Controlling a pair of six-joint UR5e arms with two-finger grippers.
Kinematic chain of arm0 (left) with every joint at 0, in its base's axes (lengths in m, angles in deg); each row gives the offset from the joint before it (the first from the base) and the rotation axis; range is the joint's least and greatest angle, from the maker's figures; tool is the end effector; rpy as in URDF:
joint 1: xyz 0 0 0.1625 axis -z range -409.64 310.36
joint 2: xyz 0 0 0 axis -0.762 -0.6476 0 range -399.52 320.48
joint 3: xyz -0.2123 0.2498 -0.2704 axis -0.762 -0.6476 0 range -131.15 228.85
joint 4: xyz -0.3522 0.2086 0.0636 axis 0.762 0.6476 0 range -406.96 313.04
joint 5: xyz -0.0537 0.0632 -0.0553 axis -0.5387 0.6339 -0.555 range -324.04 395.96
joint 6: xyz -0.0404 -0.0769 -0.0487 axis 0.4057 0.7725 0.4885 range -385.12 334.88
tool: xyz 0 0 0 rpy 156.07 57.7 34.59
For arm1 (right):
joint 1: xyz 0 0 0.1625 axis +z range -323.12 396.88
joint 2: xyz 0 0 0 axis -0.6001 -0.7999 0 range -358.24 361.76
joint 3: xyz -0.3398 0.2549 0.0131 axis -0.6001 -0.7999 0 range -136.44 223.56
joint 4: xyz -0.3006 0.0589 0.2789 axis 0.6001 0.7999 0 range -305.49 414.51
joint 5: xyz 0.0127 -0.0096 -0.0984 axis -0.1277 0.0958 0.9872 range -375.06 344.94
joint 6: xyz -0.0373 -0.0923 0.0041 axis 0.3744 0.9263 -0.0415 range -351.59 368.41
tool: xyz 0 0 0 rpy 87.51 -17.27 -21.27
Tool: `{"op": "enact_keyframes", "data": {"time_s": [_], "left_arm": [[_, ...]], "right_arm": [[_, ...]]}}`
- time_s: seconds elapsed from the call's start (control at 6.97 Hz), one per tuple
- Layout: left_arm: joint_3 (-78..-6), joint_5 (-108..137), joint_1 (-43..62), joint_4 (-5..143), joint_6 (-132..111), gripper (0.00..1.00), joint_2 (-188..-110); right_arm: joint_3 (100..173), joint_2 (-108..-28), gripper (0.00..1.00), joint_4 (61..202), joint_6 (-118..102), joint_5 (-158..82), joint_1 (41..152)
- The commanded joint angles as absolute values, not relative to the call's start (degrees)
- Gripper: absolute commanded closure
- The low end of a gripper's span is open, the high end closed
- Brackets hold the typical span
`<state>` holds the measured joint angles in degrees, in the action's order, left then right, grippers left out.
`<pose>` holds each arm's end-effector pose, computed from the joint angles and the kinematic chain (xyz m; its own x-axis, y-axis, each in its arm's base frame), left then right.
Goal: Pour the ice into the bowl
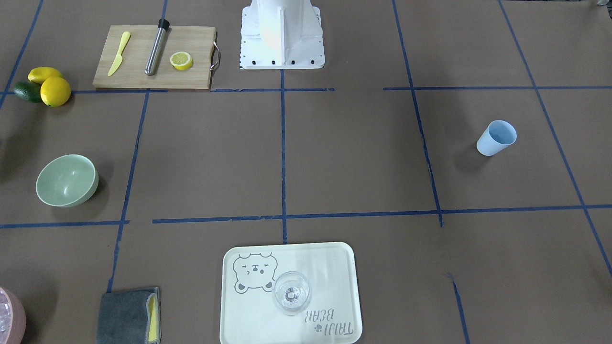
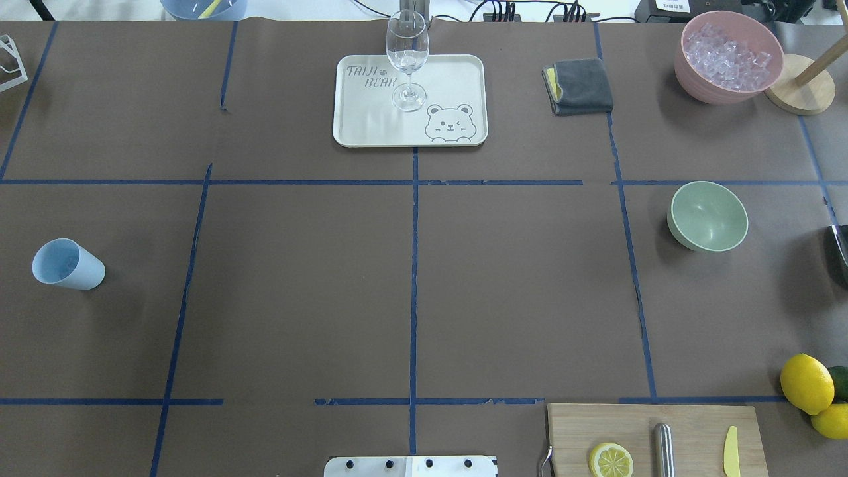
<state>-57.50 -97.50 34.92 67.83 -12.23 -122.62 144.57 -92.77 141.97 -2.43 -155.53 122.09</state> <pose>-0.0209 -0.4630 0.5236 0.6862 0.2591 -0.6797 0.0765 0.9035 0.4217 0.0175 -0.4676 0.5889 0.6284 0.0146 0.7777 -0.0364 0.9993 0.0106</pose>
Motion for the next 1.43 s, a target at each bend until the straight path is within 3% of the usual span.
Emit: {"op": "enact_keyframes", "data": {"time_s": [0.0,0.29,0.86,1.29], "left_arm": [[-65.97,-92.93,26.26,82.47,6.7,0.0,-112.86],[-74.52,-84.39,17.1,82.94,18.08,0.0,-106.26],[-74.81,-76.81,12.32,94.8,27.0,0.0,-100.61],[-74.81,-70.13,6.88,95.69,30.34,0.0,-99.81]], "right_arm": [[144.72,-90.53,0.0,141.87,-10.81,-152.53,116.88],[144.64,-90.44,0.0,136.2,-18.33,-150.51,111.45],[137.99,-88.17,0.0,113.87,-43.78,-138.39,94.47],[133.56,-85.52,0.01,113.04,-44.06,-138.54,93.74]]}}
